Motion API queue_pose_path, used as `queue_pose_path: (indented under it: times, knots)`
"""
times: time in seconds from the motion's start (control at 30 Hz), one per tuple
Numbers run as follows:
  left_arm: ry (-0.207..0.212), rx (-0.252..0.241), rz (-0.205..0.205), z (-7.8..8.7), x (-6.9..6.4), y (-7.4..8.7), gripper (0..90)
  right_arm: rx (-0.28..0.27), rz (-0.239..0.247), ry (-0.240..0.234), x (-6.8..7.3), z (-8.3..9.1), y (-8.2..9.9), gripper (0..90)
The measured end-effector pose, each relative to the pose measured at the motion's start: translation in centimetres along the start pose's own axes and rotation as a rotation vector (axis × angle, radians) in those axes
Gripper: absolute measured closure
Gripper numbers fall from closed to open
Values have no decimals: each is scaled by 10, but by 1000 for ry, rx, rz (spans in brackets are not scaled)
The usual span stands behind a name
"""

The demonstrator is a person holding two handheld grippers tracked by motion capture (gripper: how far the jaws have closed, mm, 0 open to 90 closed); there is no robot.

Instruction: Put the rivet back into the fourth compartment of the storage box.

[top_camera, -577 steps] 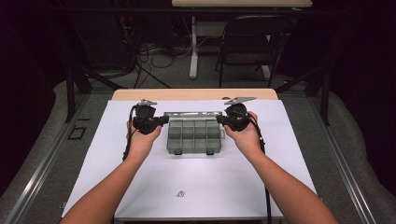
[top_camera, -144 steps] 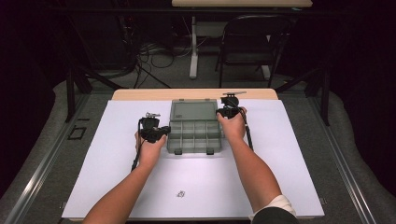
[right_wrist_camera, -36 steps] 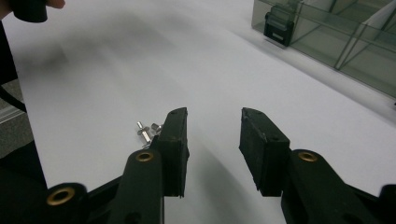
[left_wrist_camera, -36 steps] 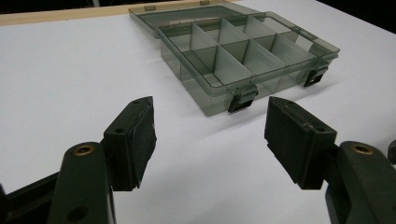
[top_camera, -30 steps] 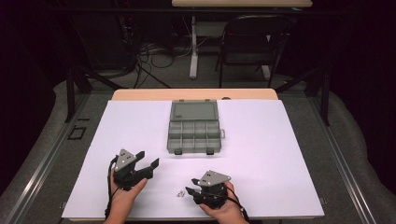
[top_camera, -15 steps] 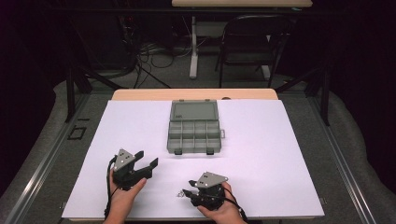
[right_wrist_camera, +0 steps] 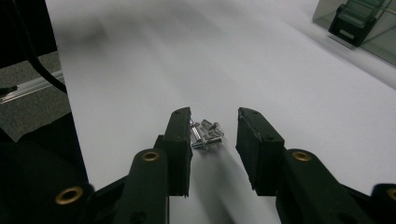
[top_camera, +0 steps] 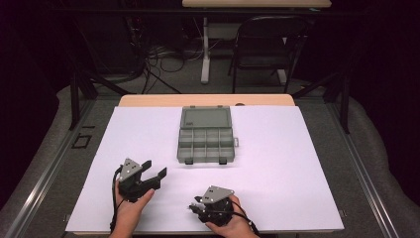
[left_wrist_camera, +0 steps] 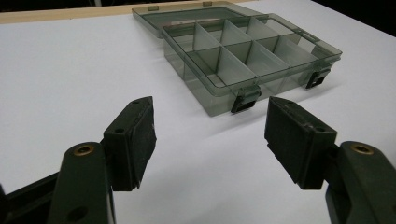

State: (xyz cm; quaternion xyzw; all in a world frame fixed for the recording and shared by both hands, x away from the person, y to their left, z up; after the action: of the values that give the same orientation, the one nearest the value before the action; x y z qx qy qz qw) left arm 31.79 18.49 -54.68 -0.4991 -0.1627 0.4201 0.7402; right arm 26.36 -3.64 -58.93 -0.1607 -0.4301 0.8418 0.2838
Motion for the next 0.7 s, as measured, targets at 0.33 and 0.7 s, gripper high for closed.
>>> queue_pose_path:
  times: [0.33,0.7]
  knots:
    - [-5,0,5,0,1,2,337,19,32,-12,3,-5,-1,654]
    - [-5,8,8,2,1,2,337,51,59,0,5,-9,0,719]
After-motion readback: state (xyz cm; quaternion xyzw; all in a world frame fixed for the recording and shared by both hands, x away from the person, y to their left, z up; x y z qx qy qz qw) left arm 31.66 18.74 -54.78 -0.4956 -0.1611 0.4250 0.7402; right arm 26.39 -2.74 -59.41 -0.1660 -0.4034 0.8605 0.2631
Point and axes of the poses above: each handheld gripper's, and its own axes: z roughly backward along the jaws, y roughly out of its underside, x roughly to its left, the point moved 4 cm from there along -z, roughly forward along the jaws, and after that the axes turned 8 degrees about y, right-handed, at the moved point
